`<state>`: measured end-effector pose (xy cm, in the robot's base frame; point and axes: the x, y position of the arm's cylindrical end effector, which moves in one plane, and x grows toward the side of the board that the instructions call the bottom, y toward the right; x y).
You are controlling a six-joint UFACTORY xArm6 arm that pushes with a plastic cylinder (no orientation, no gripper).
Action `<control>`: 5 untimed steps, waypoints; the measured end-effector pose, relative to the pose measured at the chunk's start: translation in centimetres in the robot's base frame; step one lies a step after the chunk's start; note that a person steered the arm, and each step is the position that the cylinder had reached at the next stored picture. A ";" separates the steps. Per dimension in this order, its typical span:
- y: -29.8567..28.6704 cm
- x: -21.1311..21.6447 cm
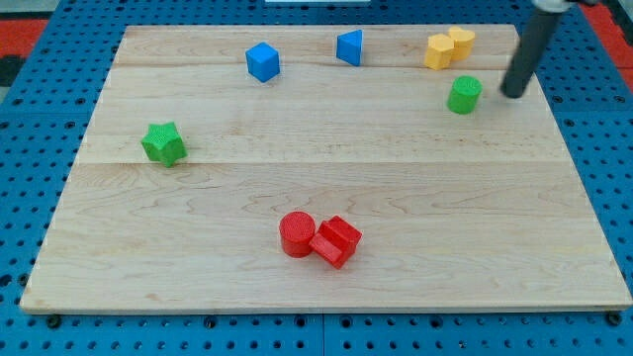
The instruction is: Slightly push the green circle diagonally to the yellow hexagon
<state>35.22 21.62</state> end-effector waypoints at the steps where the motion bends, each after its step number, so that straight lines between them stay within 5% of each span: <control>1: -9.4 2.5; 3: 5.7 1.4; 4: -1.7 -2.9; 5: -14.8 0.3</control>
<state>35.50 6.77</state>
